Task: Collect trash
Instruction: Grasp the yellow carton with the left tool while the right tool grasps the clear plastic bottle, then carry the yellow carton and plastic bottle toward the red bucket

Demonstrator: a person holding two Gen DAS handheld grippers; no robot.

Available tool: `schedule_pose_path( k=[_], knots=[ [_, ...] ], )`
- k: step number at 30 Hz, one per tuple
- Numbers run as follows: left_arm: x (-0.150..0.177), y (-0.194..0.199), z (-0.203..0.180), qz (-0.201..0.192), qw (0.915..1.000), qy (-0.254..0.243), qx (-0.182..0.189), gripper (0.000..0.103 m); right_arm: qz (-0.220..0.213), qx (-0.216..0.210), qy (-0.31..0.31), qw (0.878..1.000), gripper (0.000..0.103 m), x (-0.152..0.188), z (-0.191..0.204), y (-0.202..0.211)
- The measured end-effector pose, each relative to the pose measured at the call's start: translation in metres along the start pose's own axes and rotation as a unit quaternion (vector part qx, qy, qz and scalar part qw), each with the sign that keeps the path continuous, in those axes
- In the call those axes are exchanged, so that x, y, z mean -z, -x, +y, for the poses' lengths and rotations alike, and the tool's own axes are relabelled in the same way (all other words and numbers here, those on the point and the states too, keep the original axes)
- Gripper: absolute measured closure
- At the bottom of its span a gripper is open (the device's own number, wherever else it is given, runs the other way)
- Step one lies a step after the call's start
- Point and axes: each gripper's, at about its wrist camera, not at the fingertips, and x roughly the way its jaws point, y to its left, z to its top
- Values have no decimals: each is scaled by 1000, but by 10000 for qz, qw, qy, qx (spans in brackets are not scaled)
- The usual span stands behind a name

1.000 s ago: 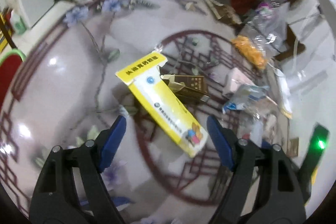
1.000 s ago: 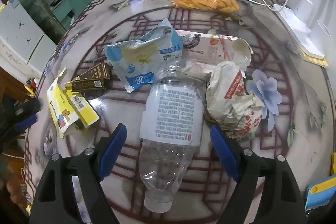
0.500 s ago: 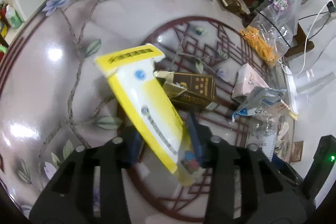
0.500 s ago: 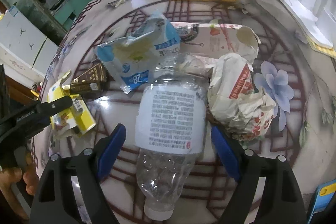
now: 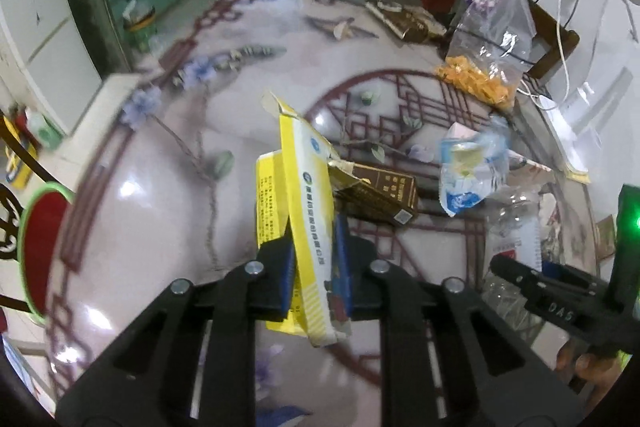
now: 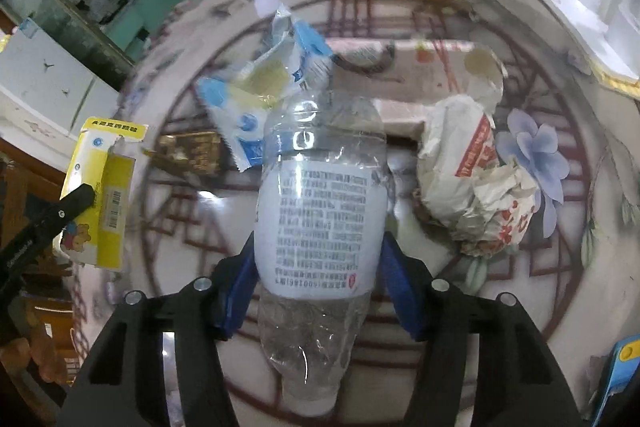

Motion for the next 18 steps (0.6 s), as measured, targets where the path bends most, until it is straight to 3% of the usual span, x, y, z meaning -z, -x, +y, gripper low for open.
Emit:
schedule_pose_path(
  k=[8,18],
  knots=[
    [10,53,9,-402,9992,-17,-33,86,-412,-352,408,9977,51,15,39,47],
    [46,105,38,-683,9973,128,-217,85,-671,-598,1005,9909,52,36,94,77]
  ],
)
